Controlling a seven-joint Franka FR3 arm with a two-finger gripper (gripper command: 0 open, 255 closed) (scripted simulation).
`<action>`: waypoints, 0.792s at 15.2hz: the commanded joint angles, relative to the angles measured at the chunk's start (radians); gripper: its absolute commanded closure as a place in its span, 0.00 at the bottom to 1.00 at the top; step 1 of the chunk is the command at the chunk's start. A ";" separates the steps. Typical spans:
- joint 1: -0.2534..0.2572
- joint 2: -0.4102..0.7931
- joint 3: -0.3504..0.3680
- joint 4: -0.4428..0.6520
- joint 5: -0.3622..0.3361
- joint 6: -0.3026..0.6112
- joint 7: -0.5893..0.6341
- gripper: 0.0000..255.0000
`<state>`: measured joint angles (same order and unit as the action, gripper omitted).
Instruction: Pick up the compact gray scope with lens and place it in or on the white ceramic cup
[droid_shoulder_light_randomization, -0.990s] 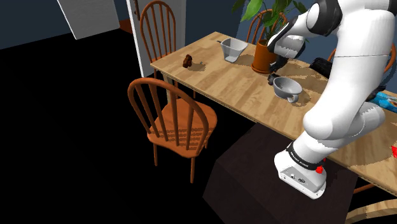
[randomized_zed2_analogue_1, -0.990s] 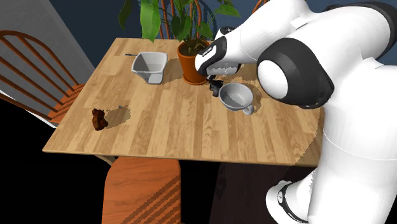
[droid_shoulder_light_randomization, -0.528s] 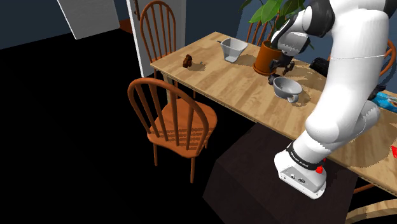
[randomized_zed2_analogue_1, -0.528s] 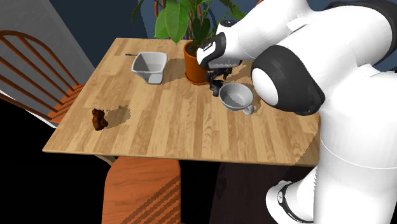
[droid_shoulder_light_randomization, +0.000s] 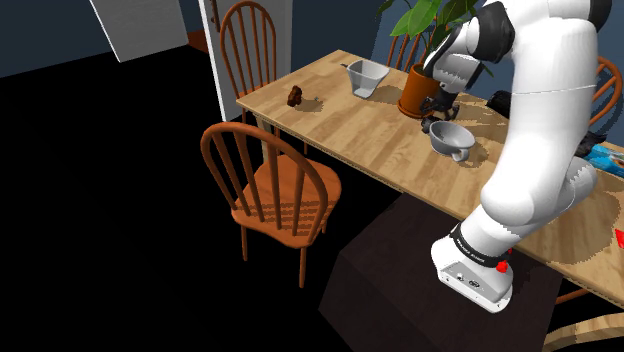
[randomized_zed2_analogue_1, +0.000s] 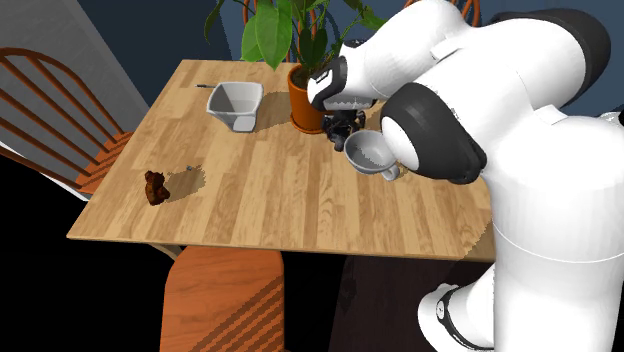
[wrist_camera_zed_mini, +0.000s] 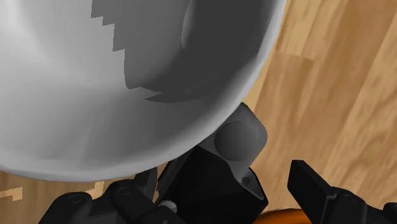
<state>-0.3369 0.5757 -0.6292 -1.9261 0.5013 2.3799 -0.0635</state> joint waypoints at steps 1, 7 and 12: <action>-0.009 0.020 0.012 -0.003 0.012 0.005 -0.006 0.00; -0.010 0.020 0.012 -0.003 0.012 0.005 -0.005 0.00; -0.006 0.022 0.015 -0.007 0.014 0.010 -0.002 1.00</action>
<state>-0.3448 0.5918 -0.6182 -1.9223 0.5146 2.4318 -0.0680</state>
